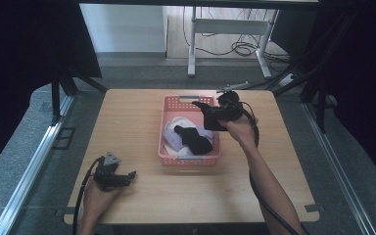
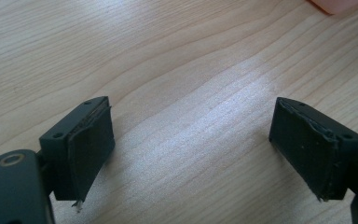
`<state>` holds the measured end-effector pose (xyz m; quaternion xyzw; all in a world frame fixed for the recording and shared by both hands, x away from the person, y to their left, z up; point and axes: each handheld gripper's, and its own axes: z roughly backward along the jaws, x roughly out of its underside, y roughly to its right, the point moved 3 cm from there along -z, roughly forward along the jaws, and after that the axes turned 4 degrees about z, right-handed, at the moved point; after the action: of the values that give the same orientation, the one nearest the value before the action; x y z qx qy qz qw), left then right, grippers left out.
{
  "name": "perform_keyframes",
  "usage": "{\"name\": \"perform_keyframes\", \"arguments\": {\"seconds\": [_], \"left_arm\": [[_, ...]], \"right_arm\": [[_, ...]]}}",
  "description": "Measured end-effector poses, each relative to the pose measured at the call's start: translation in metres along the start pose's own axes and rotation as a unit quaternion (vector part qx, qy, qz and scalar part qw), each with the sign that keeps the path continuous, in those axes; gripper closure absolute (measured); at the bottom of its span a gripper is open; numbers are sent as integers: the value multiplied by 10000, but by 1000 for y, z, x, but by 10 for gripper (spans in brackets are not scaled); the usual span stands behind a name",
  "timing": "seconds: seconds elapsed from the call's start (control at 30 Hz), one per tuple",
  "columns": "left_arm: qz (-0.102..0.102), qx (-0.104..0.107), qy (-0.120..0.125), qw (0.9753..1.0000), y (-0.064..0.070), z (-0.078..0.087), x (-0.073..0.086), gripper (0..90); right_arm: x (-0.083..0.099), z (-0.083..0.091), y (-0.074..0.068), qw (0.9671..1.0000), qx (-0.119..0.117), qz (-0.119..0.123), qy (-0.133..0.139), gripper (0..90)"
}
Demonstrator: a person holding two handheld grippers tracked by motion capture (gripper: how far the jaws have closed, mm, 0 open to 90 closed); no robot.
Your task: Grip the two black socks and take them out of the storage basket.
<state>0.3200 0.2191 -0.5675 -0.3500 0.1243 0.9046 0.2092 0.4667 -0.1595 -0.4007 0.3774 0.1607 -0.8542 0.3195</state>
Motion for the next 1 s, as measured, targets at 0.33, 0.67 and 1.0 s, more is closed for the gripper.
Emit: {"name": "perform_keyframes", "arguments": {"seconds": [0.33, 0.67, 1.0], "left_arm": [[3, 1, 2, 10000, 0, 0, 0, 136], [14, 0, 5, 10000, 0, 0, 0, 136], [24, 2, 5, 10000, 0, 0, 0, 136]], "right_arm": [[21, 24, 30, 9992, 311, -255, 54, 762], [46, 44, 62, 9960, 745, -491, 36, 760], [89, 30, 89, 9903, 1121, -789, -208, 749]]}}
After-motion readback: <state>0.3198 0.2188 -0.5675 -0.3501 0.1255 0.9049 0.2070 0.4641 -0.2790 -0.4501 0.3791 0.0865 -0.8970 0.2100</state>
